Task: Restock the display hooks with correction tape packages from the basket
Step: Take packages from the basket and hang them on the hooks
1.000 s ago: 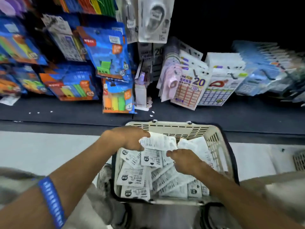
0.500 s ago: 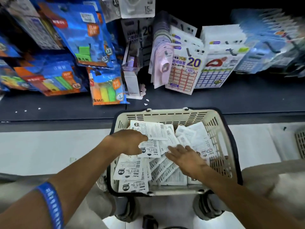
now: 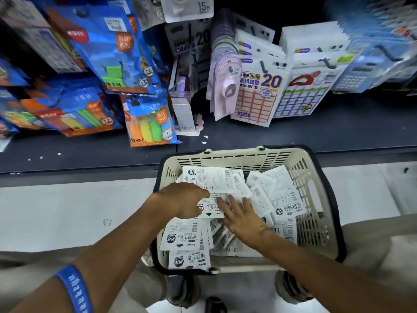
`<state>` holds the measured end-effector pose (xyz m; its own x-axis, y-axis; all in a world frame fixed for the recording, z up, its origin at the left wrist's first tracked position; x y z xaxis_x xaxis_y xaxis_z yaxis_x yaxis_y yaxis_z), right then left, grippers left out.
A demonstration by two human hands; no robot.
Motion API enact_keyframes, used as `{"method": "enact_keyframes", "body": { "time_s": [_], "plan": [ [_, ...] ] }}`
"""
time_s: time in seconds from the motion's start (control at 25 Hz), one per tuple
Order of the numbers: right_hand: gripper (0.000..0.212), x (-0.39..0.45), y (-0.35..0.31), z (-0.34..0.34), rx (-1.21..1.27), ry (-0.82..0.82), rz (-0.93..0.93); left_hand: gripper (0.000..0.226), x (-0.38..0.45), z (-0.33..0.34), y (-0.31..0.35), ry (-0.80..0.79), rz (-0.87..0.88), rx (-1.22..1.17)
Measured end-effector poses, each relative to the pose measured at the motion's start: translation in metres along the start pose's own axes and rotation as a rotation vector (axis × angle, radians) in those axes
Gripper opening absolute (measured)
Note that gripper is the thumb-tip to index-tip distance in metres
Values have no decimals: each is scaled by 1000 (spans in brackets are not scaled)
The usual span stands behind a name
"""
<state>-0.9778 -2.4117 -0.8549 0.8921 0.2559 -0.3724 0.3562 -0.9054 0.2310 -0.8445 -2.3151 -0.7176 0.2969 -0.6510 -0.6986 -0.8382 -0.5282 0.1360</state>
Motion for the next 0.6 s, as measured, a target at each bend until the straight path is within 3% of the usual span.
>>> {"method": "enact_keyframes", "body": {
  "time_s": [0.4,0.52,0.6],
  "plan": [
    [61,-41,81,-69,340,-271,-162,56,-8,-26,-9,43,-82,-49],
    [52,-71,137,-117,749,-254,36,52,-16,-38,-13,79,-90,-156],
    [34,-90,167,-154,1220,-142,144,36,-26,-61,-19,264,-97,-470]
  ]
}}
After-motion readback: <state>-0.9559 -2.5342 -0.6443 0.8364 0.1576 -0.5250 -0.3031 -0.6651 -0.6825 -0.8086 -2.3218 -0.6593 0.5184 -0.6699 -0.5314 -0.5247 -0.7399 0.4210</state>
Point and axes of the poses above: each hand's wrist, its own x-axis towards the middle knuckle, its own z-axis out of the palm, y = z × x, the point moved 5 cm from there along x, towards the middle knuckle, and after that the axes turned 2 degrees about y, right-handed, at the moved point
